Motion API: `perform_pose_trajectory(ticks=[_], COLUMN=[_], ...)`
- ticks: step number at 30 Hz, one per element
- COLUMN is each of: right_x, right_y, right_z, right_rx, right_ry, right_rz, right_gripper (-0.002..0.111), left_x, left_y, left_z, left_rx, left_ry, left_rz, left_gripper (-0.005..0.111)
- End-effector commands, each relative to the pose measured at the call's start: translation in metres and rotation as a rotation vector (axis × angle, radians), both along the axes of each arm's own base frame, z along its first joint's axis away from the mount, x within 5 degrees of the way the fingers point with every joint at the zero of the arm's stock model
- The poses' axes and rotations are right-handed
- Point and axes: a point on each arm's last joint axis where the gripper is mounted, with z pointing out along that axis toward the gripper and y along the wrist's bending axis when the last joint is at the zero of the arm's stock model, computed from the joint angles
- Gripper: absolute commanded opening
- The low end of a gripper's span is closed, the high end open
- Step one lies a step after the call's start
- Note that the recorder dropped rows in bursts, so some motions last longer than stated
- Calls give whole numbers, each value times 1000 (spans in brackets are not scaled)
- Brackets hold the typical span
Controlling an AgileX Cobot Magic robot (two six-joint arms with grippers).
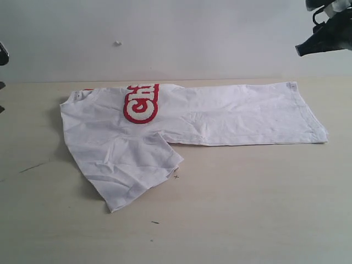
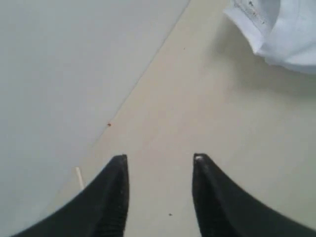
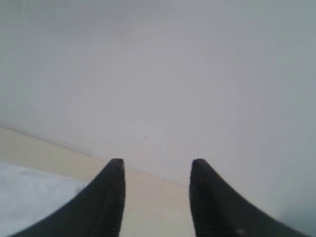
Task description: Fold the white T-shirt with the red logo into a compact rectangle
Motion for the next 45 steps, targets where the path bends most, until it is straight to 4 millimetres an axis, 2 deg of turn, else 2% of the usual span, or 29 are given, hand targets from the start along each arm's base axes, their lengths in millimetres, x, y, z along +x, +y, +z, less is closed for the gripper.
perform_pose_trajectory(ticks=[1,2,5,11,13,14,17,20,22,23,28,31,34,36,39,43,45], right_x=[0,0,-1,5,9,10,9,7,8,9,9,7,6,5,4,0,-1], right_y=[8,11,15,22,18,14,5,0,0,0,0,0,1,1,5,12,18], right_z=[-4,-6,-15,-45,-56,-56,-61,-64,-72,-71,-74,-75,-76,-76,-76,-63,-55], right_rx=[133,149,214,503,489,473,427,377,377,379,380,382,390,395,402,459,518], right_ry=[100,126,185,409,557,578,625,654,662,656,660,679,699,705,730,735,728], right_rz=[63,84,109,128,76,45,-55,-82,-82,-82,-83,-85,-87,-89,-81,-40,-7], right_gripper=[9,-1,0,0,0,0,0,0,0,0,0,0,0,0,0,0,0], left_x=[0,0,-2,-6,-6,-6,-9,2,5,5,8,2,-9,-18,-30,-49,-55], left_y=[-2,-5,-21,-72,-87,-94,-116,-120,-127,-130,-125,-114,-98,-95,-89,-65,-58], left_z=[-2,-2,-4,-14,-24,-27,-36,-52,-76,-82,-112,-128,-130,-130,-125,-118,-113], left_rx=[-266,-320,-403,-365,-427,-490,-628,-707,-683,-671,-643,-520,-371,-345,-337,-215,-191], left_ry=[1,0,40,242,404,466,676,689,716,726,741,796,887,948,945,1073,1074], left_rz=[193,229,272,233,242,230,23,59,81,78,236,335,431,435,470,514,539], left_gripper=[13,1,0,0,0,0,0,0,0,0,0,0,0,0,0,0,0])
